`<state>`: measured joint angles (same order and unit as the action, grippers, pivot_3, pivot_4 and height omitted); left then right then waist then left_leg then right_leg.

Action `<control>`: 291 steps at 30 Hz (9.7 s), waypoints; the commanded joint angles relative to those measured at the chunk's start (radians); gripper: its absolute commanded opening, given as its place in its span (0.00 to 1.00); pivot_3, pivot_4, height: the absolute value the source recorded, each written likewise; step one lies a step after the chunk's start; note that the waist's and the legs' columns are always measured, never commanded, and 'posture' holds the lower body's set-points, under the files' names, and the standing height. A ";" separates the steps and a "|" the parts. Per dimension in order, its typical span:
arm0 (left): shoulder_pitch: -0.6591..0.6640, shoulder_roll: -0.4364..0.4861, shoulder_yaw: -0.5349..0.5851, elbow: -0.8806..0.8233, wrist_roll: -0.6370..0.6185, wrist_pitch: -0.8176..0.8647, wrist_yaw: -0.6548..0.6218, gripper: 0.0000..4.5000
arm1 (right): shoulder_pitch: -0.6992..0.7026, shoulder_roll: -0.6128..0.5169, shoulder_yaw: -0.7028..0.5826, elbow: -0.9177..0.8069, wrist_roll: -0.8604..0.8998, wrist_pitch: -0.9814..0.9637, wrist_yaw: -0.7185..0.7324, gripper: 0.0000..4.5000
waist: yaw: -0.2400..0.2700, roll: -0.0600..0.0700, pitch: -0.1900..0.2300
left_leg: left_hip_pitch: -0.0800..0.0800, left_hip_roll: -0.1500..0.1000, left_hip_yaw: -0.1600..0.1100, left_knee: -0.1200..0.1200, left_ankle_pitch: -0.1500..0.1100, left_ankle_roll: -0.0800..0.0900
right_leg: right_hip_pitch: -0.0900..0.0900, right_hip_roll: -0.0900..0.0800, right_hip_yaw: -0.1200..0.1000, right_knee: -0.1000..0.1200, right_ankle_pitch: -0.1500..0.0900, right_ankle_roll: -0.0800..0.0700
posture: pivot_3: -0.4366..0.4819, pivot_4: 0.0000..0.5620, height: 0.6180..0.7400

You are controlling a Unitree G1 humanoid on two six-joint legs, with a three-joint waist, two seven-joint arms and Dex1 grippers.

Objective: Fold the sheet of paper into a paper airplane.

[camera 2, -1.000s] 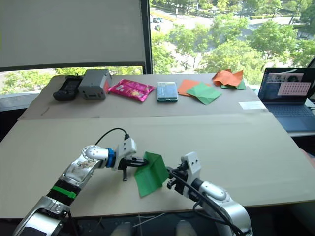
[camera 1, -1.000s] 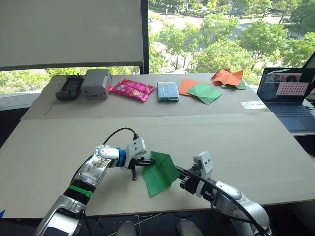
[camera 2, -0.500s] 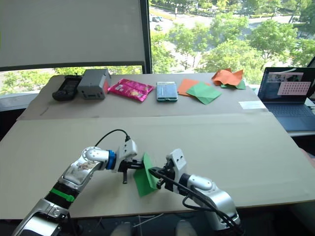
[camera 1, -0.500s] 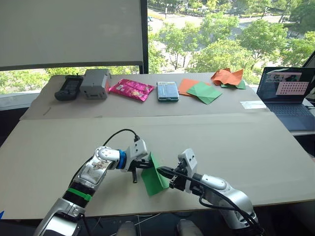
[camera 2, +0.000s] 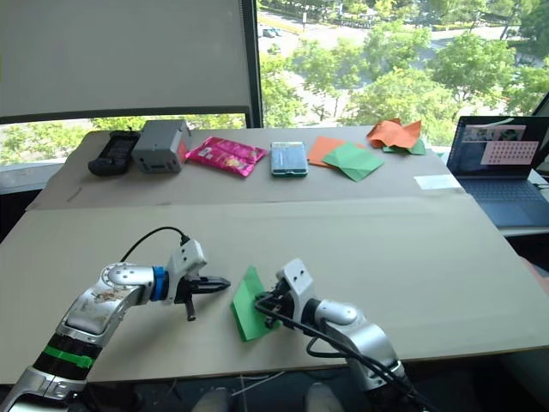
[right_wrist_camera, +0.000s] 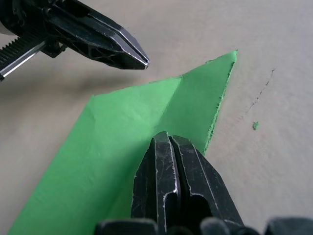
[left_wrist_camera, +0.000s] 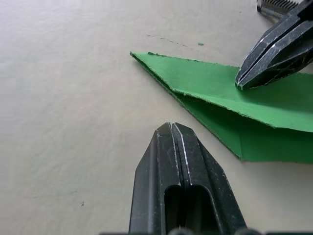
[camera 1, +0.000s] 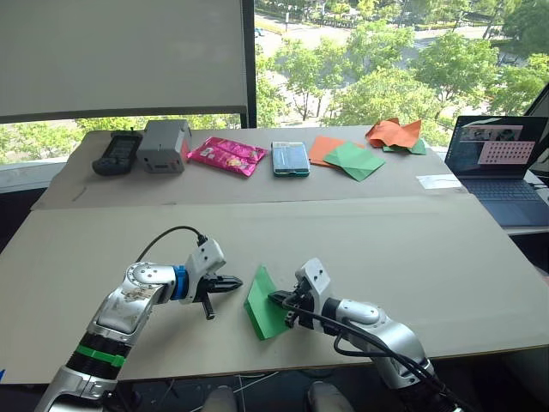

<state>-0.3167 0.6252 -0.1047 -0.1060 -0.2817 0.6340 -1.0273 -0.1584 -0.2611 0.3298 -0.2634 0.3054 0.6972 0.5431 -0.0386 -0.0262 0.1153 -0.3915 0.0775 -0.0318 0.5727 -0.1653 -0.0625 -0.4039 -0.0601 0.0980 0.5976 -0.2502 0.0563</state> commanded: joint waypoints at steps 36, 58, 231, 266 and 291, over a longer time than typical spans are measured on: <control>0.089 0.001 -0.127 0.017 0.025 -0.082 0.024 0.01 | -0.199 0.086 0.034 0.300 -0.150 -0.091 -0.060 0.00 | -0.005 0.004 -0.002 | 0.002 0.000 0.000 0.000 0.000 0.000 | 0.001 0.000 0.000 0.002 0.000 0.000 | 0.48 0.27 0.84; 0.088 0.012 -0.126 0.017 0.028 -0.085 0.040 0.01 | -0.218 0.079 0.094 0.309 -0.218 -0.075 0.020 0.00 | -0.006 0.003 -0.004 | 0.007 0.000 0.000 0.000 0.000 0.000 | 0.001 0.001 0.001 0.011 0.000 0.000 | 0.48 0.27 0.84; 0.033 0.090 -0.127 -0.247 0.182 -0.024 0.060 0.42 | 0.058 -0.330 -0.113 -0.456 0.004 -0.024 0.064 0.67 | 0.017 0.000 0.019 | 0.000 -0.001 -0.001 0.001 0.000 0.002 | 0.001 0.000 0.000 -0.001 0.000 0.000 | 0.48 0.27 0.84; 0.188 0.186 0.244 -0.130 -0.263 0.024 -0.046 0.49 | -0.105 -0.180 0.163 -0.001 -0.457 -0.599 0.150 0.01 | 0.001 -0.001 0.018 | 0.002 -0.001 0.000 0.001 0.001 0.002 | 0.001 0.000 0.000 0.003 0.000 0.000 | 0.48 0.27 0.84; 0.066 0.101 -0.059 0.119 -0.034 -0.273 -0.173 0.01 | -0.088 -0.284 0.115 -0.059 -0.306 -0.602 0.381 0.00 | 0.005 -0.001 0.018 | 0.004 -0.001 0.000 0.002 0.003 0.006 | 0.002 0.001 0.001 0.012 0.000 0.000 | 0.48 0.27 0.84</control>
<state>-0.2440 0.7253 -0.1632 0.0172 -0.3315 0.3996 -1.1913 -0.2492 -0.5503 0.4576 -0.2841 -0.0180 0.0668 0.9183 -0.0332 -0.0274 0.1332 -0.3875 0.0768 -0.0320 0.5749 -0.1622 -0.0567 -0.4022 -0.0591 0.0986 0.6094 -0.2500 0.0562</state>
